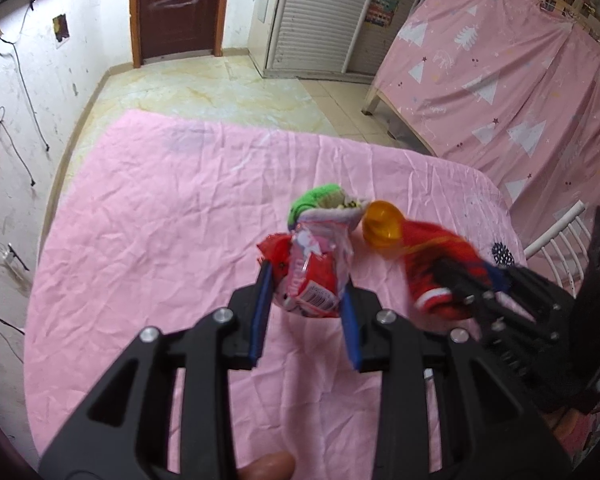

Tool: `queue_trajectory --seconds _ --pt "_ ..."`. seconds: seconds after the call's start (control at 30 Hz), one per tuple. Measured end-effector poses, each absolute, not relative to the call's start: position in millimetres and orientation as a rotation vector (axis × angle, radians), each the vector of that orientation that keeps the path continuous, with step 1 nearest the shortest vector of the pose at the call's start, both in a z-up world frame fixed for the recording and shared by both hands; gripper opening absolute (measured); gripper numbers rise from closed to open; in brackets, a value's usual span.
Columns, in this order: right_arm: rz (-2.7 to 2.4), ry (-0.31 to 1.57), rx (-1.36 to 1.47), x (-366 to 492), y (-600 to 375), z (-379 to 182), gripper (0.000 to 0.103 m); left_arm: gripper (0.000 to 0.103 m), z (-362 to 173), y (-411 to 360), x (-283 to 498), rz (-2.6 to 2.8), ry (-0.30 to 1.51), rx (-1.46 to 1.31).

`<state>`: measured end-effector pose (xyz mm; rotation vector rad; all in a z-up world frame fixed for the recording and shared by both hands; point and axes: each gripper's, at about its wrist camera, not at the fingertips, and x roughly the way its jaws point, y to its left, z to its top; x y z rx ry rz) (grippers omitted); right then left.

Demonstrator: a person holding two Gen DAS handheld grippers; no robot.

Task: Collect trash
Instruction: 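Grasp the red striped sock with the right tool while the left tool grasps the red snack bag, then lift the red sock and red snack bag and carry them to the yellow bin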

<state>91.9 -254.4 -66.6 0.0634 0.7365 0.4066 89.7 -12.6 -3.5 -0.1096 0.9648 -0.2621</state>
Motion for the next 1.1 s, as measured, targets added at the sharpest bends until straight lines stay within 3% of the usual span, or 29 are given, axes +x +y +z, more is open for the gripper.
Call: queue_trajectory --seconds 0.57,1.1 --pt "0.285 0.606 0.178 62.7 -340.4 -42.8 0.016 0.030 29.7 -47.4 71.3 -0.248 0.866 -0.026" --pt "0.143 0.541 0.284 27.8 -435.5 -50.3 0.016 0.030 31.3 -136.2 60.4 -0.326 0.857 0.117"
